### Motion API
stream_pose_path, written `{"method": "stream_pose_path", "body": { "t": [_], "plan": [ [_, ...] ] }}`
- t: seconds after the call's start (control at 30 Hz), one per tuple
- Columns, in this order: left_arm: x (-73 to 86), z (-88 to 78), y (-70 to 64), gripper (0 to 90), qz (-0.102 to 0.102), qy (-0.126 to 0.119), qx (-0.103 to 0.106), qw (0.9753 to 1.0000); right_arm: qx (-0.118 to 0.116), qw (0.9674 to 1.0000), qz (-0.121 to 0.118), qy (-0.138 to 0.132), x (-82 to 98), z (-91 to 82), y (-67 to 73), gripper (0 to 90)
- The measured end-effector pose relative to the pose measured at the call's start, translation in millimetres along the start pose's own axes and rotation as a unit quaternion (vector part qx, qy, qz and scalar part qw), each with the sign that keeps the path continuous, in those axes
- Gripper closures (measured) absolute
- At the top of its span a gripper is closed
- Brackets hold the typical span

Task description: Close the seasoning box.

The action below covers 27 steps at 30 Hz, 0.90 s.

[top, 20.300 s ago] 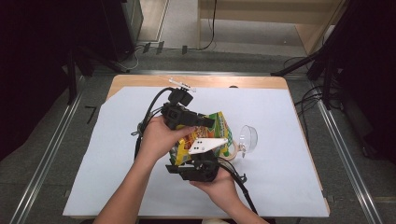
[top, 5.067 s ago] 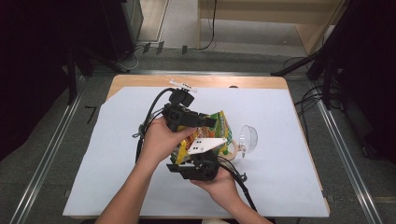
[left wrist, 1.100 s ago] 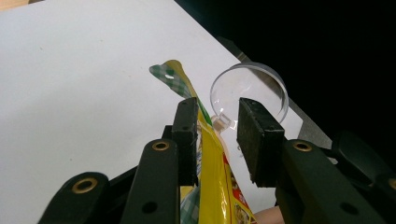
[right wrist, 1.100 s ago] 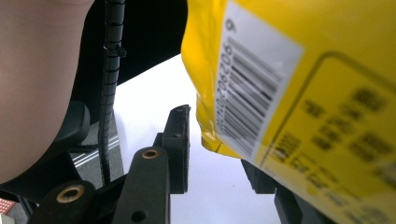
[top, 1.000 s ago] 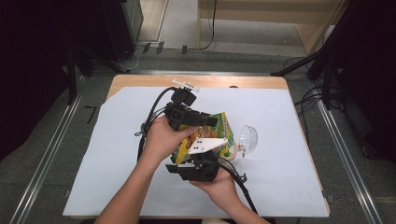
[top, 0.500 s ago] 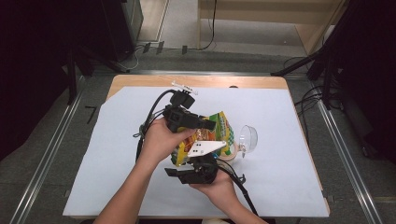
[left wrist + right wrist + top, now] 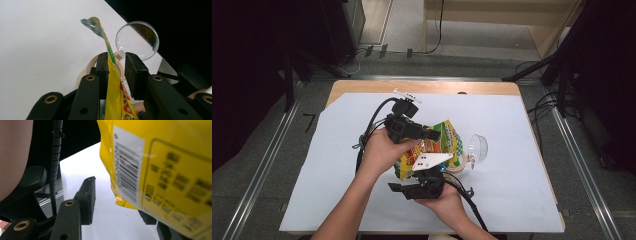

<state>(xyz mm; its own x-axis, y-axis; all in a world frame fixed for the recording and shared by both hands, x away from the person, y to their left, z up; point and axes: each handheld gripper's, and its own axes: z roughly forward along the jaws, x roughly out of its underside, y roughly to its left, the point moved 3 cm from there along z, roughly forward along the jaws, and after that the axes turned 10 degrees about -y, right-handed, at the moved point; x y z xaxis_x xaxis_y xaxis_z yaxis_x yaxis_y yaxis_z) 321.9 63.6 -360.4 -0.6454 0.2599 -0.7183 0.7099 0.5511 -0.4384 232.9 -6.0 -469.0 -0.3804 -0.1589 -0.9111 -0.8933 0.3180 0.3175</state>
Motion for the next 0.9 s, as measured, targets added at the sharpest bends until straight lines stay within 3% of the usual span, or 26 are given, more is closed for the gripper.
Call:
{"method": "stream_pose_path", "body": {
  "t": [0.9],
  "plan": [
    [7.0,-4.6,4.4,81.6,0.01,0.018,-0.001,0.9998,0.008,0.9999,-0.007,0.014,11.9,2.4,-1.9,52.2]
  ]
}}
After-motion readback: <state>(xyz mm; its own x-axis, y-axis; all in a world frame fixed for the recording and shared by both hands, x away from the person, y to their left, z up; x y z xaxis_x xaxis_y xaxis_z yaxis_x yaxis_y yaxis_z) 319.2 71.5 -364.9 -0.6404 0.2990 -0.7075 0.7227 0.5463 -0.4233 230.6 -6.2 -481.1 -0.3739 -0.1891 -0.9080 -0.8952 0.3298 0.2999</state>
